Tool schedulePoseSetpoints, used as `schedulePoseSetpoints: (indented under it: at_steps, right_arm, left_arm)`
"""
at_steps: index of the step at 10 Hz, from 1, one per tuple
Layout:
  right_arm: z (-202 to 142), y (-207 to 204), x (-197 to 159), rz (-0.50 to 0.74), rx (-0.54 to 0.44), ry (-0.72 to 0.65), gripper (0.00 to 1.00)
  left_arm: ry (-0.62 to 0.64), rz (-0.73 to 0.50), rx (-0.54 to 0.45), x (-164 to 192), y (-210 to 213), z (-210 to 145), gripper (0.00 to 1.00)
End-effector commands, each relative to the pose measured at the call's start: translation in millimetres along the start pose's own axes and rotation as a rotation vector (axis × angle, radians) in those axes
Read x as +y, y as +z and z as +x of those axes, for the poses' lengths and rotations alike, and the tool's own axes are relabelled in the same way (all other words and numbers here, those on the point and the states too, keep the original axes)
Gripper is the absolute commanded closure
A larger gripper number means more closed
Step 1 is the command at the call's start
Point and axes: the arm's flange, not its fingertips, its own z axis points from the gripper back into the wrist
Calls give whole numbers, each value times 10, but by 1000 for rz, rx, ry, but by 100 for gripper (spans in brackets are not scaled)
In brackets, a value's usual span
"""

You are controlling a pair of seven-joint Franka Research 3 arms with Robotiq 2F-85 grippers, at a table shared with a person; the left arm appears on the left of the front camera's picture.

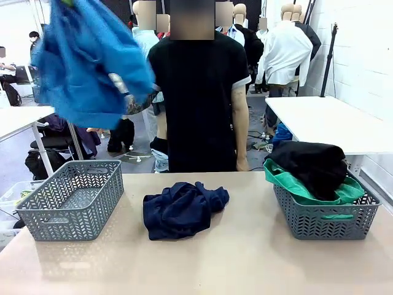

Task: Sort the tops and bottoms.
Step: Sort the clothes according to human instructions.

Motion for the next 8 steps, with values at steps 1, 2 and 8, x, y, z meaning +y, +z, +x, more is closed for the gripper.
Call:
schedulePoseSetpoints:
  at_steps: [1, 2, 8]
  right_arm:
    - [6, -5, 1, 11, 7, 7, 0]
    - [6, -5, 1, 11, 7, 7, 0]
    - [6, -5, 1, 11, 7, 7, 0]
  left_arm:
    - [75, 90, -2, 170, -214, -357, 100]
    - [142, 97, 56, 446, -400, -549, 100]
    - [342, 92, 338, 1086, -1165, -1548, 100]
